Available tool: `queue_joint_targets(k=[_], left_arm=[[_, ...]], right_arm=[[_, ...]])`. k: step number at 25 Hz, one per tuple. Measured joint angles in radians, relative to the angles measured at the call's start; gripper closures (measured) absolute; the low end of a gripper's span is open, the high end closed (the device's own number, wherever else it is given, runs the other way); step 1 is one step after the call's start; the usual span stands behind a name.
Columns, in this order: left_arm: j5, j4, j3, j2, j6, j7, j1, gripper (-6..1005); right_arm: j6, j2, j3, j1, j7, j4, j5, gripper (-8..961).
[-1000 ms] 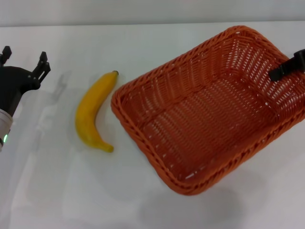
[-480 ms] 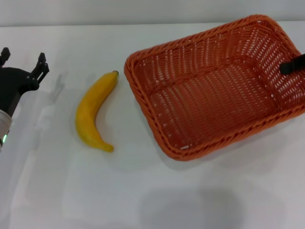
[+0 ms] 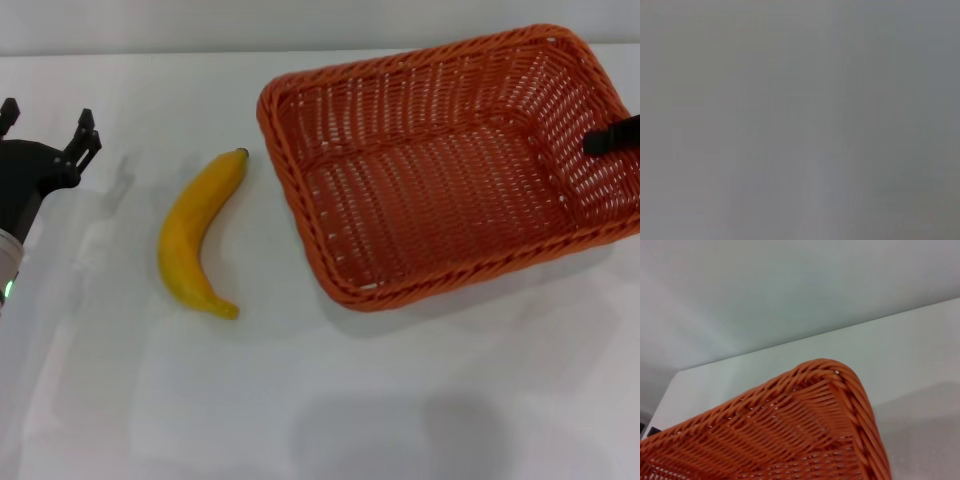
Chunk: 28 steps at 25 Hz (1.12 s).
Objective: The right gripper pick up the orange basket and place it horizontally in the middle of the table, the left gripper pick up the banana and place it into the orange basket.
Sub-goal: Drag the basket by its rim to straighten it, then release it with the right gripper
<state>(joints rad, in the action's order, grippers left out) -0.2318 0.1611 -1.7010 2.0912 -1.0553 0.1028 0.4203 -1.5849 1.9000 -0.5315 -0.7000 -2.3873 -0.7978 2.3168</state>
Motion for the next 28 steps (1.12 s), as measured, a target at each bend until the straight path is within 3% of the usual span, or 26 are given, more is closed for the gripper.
queue_joint_targets(k=[14,20,28], left_arm=[[0.000,0.000,0.000,0.000,0.009,0.000,0.007,138],[0.000,0.000,0.000,0.000,0.021,0.000,0.011,138],[-0.015,0.000,0.000,-0.002,0.022,-0.004,0.012,138]], right_arm=[[0.072,0.086,-0.011,0.078,-0.001,-0.105,-0.003,834],[0.075,0.104,-0.010,0.097,0.001,-0.120,-0.016,834],[0.115,0.112,-0.013,0.127,0.001,-0.130,-0.055,833]])
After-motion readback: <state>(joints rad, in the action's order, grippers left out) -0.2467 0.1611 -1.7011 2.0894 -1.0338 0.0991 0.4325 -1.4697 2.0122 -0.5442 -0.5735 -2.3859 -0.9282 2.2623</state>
